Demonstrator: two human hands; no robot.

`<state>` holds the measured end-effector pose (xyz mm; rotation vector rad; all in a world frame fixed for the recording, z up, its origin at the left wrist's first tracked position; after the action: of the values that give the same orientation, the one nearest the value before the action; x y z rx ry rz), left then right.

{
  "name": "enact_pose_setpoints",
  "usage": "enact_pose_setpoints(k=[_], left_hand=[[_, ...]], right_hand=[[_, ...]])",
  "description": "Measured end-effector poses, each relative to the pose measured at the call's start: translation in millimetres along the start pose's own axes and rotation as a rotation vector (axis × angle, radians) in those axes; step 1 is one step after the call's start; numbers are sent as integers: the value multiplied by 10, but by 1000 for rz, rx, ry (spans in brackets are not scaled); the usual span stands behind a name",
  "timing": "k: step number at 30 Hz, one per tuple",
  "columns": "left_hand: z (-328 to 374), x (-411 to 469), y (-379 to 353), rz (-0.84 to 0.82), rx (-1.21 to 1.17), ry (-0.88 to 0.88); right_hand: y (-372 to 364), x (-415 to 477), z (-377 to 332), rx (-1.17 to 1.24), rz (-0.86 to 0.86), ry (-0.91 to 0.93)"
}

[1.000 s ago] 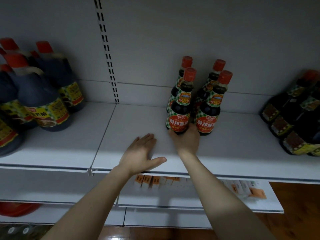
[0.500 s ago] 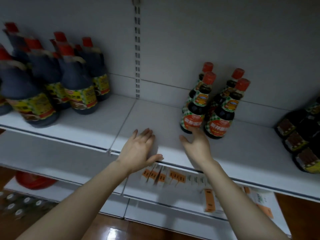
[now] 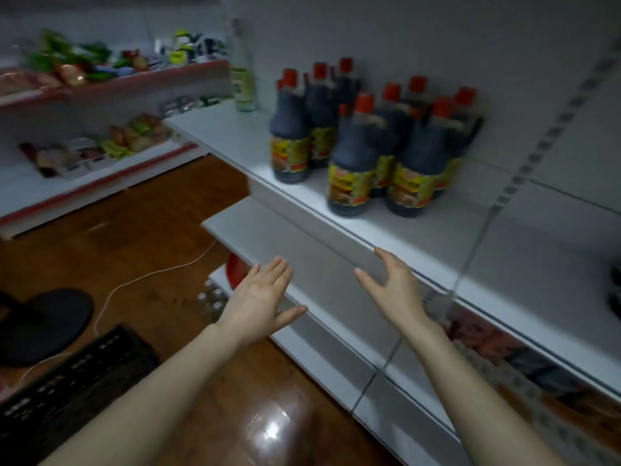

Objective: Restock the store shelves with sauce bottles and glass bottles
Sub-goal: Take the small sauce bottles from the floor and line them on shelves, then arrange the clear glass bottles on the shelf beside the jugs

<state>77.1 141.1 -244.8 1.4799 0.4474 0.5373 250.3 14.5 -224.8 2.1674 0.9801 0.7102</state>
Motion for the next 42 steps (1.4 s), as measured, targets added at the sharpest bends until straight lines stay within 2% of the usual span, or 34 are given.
enact_pose_setpoints(k=[5, 9, 21, 34, 42], left_hand=[[-1307, -411, -179, 9, -83, 175], [-2050, -640, -343, -81, -79, 289], [-2989, -455, -1112, -276, -146, 430], [-3445, 308, -2589, -476, -262, 497], [-3609, 648, -4444, -446, -347, 529]], right_hand=[[-1040, 71, -693, 26, -132, 8], [-1634, 54, -925, 21, -224, -12], [-2858, 624, -787, -28, -414, -94], [-4347, 1171, 4, -48, -588, -202], [-5735, 1044, 1185, -24, -518, -309]])
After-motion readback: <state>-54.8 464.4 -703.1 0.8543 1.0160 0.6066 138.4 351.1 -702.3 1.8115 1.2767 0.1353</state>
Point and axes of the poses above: each hand's wrist, its own x-axis towards the middle knuckle, its own y-axis out of the back of the hand, z = x × y, the point moved 5 cm from there along x, towards the middle knuckle, and after that the axes turned 10 degrees about y, right-handed, at the moved point
